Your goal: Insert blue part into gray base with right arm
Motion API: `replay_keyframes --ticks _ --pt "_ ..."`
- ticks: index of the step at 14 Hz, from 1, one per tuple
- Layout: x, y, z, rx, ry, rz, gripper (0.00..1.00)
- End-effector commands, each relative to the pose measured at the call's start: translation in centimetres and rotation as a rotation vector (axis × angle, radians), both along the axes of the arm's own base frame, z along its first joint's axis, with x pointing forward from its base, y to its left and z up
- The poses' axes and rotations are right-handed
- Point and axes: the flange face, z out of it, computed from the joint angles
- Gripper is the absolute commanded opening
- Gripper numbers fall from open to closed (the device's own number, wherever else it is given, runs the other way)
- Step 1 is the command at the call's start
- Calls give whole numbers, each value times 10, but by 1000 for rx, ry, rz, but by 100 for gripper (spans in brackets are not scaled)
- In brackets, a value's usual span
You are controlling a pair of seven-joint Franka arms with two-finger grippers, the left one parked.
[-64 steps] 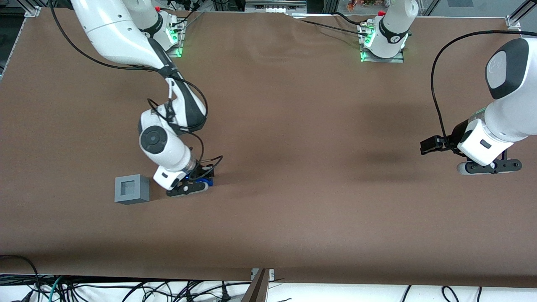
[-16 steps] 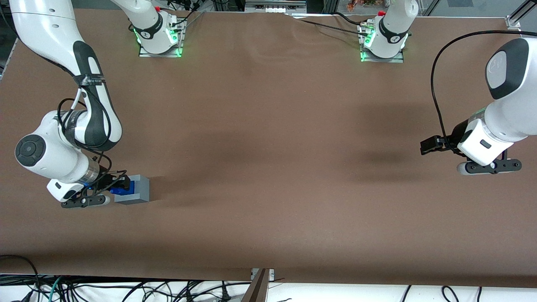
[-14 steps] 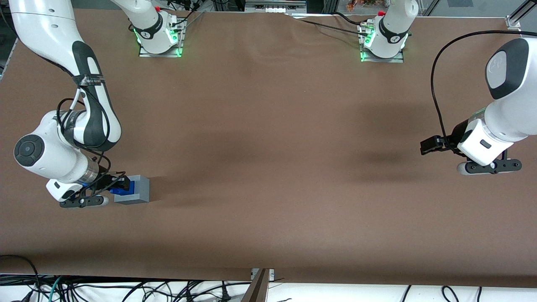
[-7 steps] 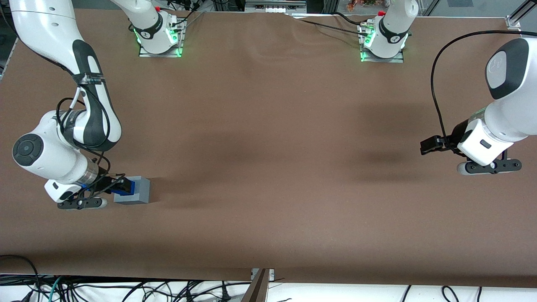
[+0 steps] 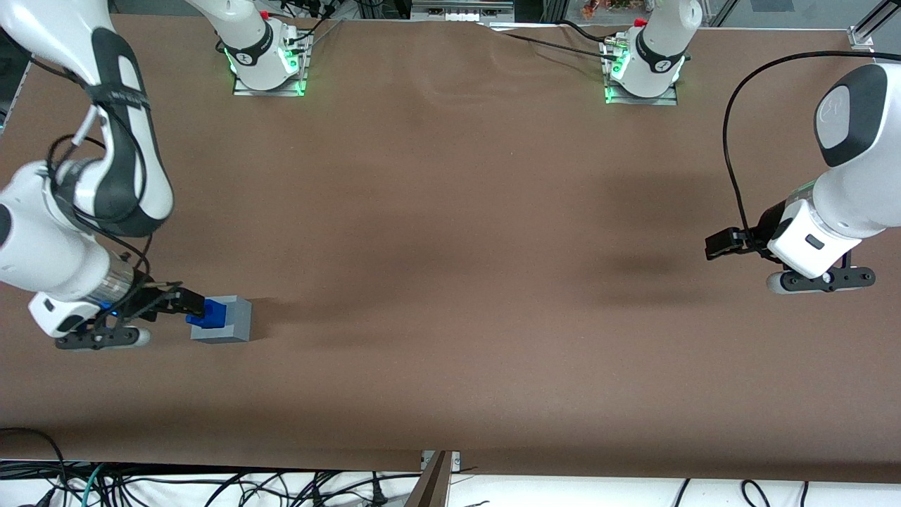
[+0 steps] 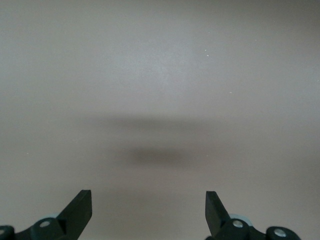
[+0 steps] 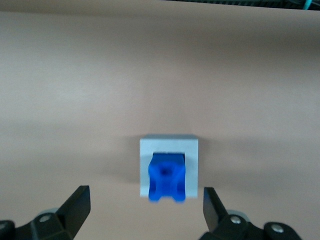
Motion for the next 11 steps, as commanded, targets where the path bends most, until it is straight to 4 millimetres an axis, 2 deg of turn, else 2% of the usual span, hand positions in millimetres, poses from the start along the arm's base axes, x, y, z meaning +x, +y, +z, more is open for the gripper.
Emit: replay_keyframes --ticks 1,4,5,7,10,11 --pt "-35 -2 66 18 55 -10 100" --pt "-66 -8 115 30 92 -3 100" --pt "-82 -9 122 41 135 -10 100" --pt "-98 -12 132 44 136 -15 100" --pt "-125 -15 134 51 116 -17 100" --pt "-125 -16 137 44 107 -10 100"
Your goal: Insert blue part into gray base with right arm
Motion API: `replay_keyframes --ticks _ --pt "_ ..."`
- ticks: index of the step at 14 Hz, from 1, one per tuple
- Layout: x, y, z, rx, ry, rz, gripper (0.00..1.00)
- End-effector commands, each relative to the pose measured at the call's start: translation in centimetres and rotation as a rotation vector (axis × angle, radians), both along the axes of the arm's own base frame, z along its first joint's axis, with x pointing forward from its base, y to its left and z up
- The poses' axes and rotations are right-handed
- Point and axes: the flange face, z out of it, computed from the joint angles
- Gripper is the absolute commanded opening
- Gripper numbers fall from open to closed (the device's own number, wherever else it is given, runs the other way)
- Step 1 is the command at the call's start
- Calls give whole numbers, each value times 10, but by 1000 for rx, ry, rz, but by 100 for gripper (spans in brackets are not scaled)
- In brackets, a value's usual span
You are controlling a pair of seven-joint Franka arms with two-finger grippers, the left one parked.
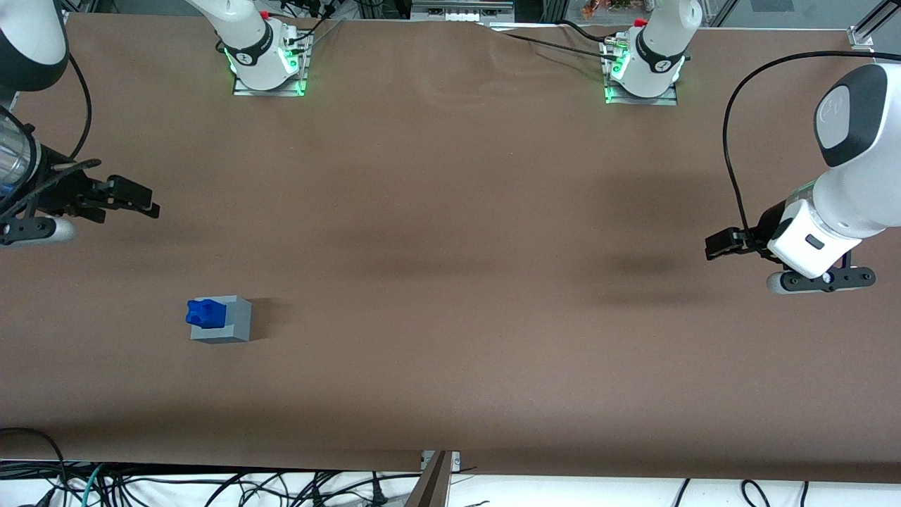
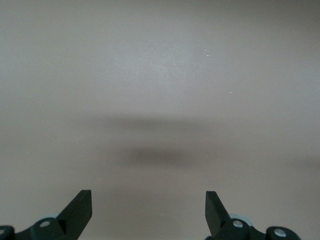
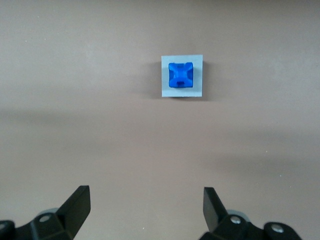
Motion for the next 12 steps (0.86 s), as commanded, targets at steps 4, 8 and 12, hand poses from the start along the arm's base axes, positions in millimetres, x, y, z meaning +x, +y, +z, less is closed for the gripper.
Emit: replay_keyframes --ticks 4,8,12 --pt "-8 2 19 -86 -49 36 100" --pt "-15 8 23 -86 -5 47 100" --pt "-18 9 27 -87 6 51 100"
